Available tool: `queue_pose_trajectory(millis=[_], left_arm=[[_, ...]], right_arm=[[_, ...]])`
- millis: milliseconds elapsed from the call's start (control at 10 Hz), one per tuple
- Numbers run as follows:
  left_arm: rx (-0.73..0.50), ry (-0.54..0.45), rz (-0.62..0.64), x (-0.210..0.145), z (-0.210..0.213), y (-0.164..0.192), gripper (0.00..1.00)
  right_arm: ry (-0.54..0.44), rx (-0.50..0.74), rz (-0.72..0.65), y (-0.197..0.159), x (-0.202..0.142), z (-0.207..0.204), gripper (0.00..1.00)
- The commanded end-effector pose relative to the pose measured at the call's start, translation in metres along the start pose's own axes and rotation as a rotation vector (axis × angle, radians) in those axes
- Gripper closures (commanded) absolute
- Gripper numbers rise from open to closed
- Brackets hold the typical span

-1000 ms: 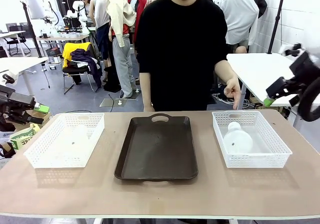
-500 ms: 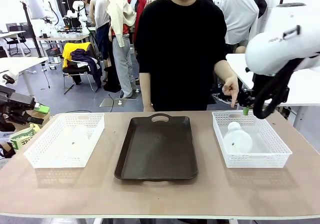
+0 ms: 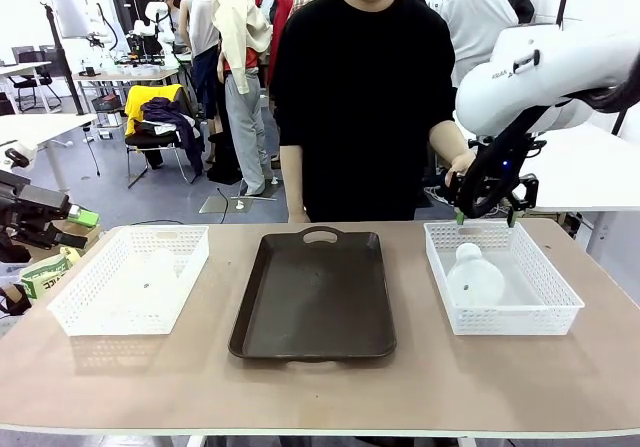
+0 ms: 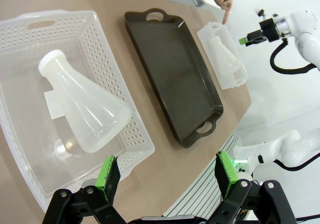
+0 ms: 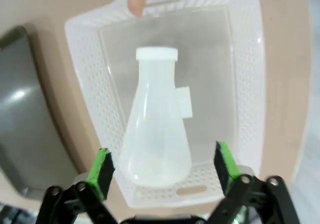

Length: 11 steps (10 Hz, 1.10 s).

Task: Prepare the laboratory tools.
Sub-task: Pick up the Big flask that the person points to.

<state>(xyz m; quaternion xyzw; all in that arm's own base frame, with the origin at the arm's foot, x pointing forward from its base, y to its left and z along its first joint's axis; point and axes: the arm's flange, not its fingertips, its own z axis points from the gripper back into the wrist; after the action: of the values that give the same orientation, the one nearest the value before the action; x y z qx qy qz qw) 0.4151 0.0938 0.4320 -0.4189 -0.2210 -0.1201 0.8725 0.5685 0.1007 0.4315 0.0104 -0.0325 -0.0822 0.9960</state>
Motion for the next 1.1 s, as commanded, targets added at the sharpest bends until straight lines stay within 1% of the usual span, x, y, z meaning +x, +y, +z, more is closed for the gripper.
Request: queue_pose_trajectory(millis=[0, 100, 200, 400, 500, 600, 700, 800, 1000], left_arm=[[-0.013, -0.008, -0.002, 0.0, 0.001, -0.001, 0.0], [-0.013, -0.008, -0.002, 0.0, 0.001, -0.001, 0.0], [-0.013, -0.008, -0.002, 0.0, 0.001, -0.001, 0.0], [-0.013, -0.008, -0.002, 0.0, 0.001, -0.001, 0.0], [-0.013, -0.008, -0.002, 0.0, 0.001, -0.001, 0.0], [-0.013, -0.008, -0.002, 0.0, 0.001, -0.001, 0.0], [-0.013, -0.008, -0.002, 0.0, 0.001, -0.001, 0.0], [-0.013, -0.008, -0.002, 0.0, 0.001, -0.001, 0.0], [-0.013, -0.008, -0.002, 0.0, 0.001, -0.001, 0.0]], right_arm=[[-0.03, 0.0, -0.09, 0.003, 0.013, -0.014, 0.0], [-0.065, -0.042, -0.108, -0.003, 0.015, -0.017, 0.0], [-0.004, 0.003, -0.039, -0.001, 0.007, -0.01, 0.0], [-0.004, 0.003, -0.039, -0.001, 0.007, -0.01, 0.0], [-0.019, -0.002, -0.065, -0.004, 0.012, -0.016, 0.0], [-0.034, -0.045, -0.091, -0.008, 0.009, -0.028, 0.0], [-0.025, -0.055, -0.098, 0.0, 0.015, -0.043, 0.0], [-0.048, -0.05, -0.091, 0.007, 0.023, -0.054, 0.0], [-0.047, -0.058, -0.103, 0.016, 0.036, -0.075, 0.0]])
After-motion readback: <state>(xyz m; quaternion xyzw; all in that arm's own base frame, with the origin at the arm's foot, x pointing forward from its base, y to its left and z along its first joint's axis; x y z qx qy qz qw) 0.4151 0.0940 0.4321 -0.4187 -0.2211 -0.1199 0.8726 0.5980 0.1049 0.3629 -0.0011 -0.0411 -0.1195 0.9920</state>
